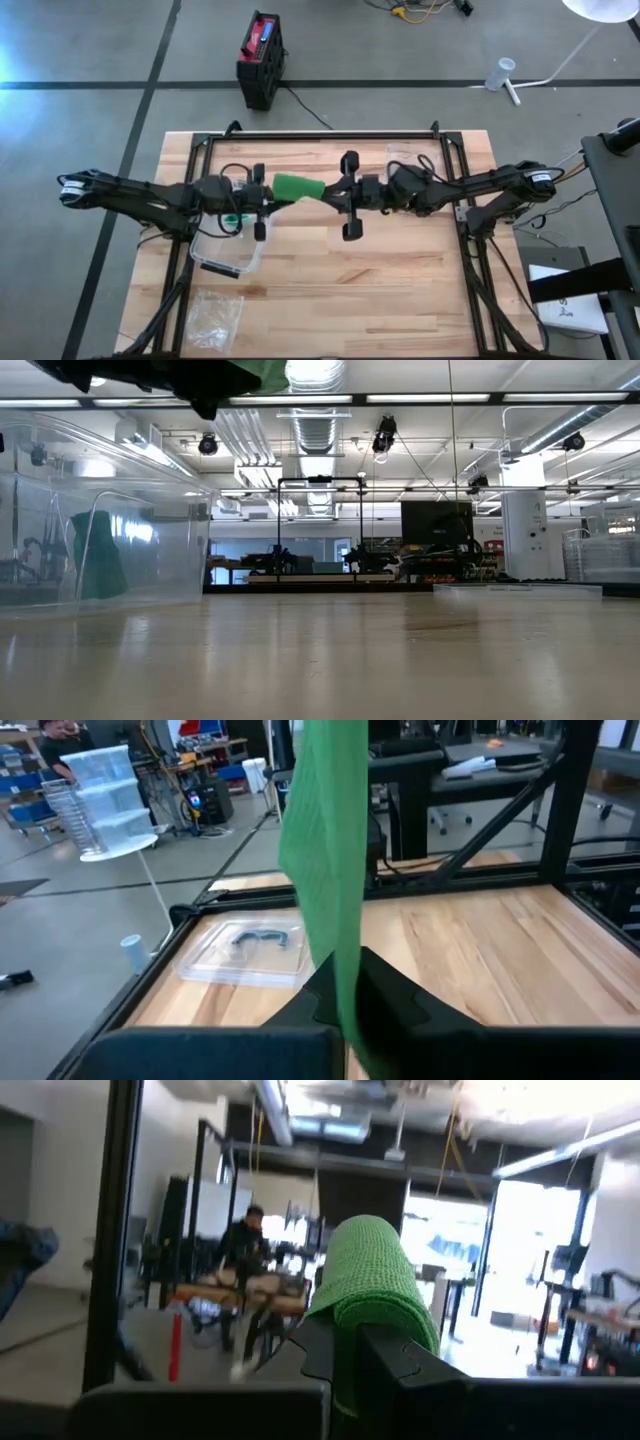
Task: Roll bandage
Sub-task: Roll the dark green bandage
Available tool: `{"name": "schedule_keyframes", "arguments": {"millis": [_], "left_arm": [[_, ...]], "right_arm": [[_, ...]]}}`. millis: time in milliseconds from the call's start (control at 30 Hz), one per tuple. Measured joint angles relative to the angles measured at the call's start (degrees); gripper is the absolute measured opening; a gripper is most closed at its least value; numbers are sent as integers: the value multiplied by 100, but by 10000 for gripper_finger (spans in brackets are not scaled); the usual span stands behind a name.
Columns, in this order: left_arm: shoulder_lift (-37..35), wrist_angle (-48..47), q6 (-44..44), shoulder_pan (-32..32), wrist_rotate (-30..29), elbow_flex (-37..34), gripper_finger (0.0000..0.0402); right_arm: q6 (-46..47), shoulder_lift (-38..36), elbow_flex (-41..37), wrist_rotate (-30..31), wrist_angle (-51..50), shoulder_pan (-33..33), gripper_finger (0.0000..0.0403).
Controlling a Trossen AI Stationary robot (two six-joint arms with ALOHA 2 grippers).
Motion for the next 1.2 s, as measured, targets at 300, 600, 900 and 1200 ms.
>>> {"name": "schedule_keyframes", "arguments": {"millis": [300,600,900,1200], "left_arm": [[4,511,-364,-25,67,-327,1],[-122,1433,-768,-227,1291,-408,1],[-163,2334,-1358,-611,1949,-398,1],[60,3531,-1356,-669,1895,-389,1]], "right_arm": [[-882,4,-9,1076,229,0,9],[-2099,119,-151,1669,-287,-13,9],[-2621,106,-166,1773,-711,-11,9],[-2381,147,-166,1734,-1342,-9,9]]}}
